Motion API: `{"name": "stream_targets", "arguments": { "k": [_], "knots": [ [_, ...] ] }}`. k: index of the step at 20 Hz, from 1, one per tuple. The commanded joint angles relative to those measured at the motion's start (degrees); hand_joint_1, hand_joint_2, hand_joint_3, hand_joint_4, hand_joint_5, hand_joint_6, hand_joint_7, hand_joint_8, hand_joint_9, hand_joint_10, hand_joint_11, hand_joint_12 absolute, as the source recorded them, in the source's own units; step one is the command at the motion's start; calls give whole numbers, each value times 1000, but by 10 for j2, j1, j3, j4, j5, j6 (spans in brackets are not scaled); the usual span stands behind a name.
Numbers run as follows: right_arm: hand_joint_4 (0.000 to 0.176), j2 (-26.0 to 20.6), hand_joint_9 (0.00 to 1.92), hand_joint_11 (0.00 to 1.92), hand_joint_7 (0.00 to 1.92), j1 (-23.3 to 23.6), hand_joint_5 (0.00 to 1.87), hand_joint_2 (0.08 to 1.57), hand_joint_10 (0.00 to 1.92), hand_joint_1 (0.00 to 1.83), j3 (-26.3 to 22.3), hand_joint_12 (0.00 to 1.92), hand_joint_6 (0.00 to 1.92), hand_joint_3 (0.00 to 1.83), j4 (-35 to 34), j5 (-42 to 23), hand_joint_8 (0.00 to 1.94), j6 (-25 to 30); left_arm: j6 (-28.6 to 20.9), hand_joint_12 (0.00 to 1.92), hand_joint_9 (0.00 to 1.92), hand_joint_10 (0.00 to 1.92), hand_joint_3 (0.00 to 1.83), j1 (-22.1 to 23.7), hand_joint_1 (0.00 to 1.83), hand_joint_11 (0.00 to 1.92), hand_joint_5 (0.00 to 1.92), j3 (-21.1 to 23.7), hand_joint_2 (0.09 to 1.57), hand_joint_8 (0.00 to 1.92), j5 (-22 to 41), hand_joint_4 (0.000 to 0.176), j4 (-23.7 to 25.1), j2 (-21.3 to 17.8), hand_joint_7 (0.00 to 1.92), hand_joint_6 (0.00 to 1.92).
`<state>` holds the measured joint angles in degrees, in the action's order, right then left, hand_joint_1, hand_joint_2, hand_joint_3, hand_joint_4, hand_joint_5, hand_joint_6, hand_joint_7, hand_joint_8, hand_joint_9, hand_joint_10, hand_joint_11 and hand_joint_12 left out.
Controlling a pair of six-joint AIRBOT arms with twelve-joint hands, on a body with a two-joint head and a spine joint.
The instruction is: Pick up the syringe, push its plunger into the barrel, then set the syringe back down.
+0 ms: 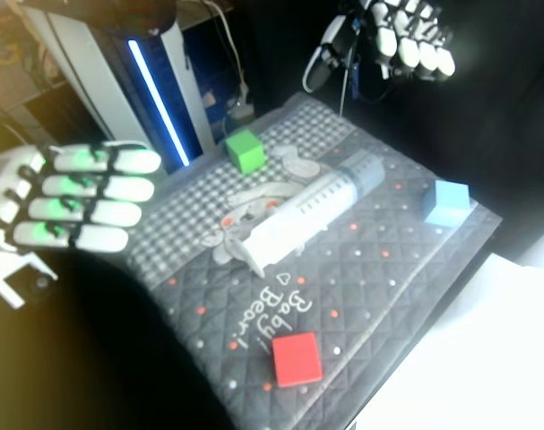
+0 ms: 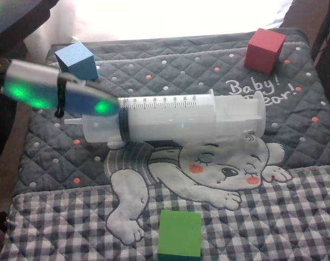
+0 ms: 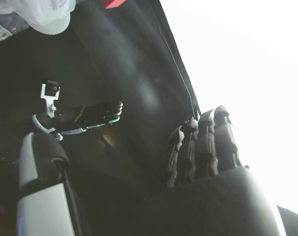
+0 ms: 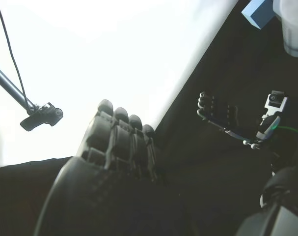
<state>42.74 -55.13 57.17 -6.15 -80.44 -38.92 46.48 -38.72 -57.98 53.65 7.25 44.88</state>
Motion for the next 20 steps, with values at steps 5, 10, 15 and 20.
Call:
{"name": "stream_targets", "arguments": {
  "k": [5, 10, 15, 20],
  "knots": [
    [86, 3, 191, 47, 160, 8, 129, 585, 3, 756, 6, 198, 1, 0, -13, -67, 1, 2, -17, 636, 198, 11, 3, 32, 558, 0, 0, -12, 756, 1, 12, 75, 13, 6, 44, 0],
    [116, 11, 183, 50, 171, 8, 107, 603, 3, 751, 10, 166, 4, 4, -14, -61, 8, 2, -147, 825, 251, 10, 5, 105, 588, 0, 0, -57, 785, 15, -107, 42, 147, 24, 113, 0],
    [96, 12, 189, 94, 169, 7, 99, 611, 1, 764, 9, 159, 0, 1, -14, -59, 1, 4, -304, 485, 226, 3, 0, 189, 740, 14, 0, -89, 742, 3, -216, 13, 356, 53, 148, 0],
    [76, 15, 211, 135, 173, 7, 98, 601, 2, 777, 9, 100, 1, 0, -13, -58, 6, 7, -386, 125, 211, 0, 7, 202, 722, 106, 0, -100, 657, 0, -241, 0, 450, 69, 172, 0]
  ]
}}
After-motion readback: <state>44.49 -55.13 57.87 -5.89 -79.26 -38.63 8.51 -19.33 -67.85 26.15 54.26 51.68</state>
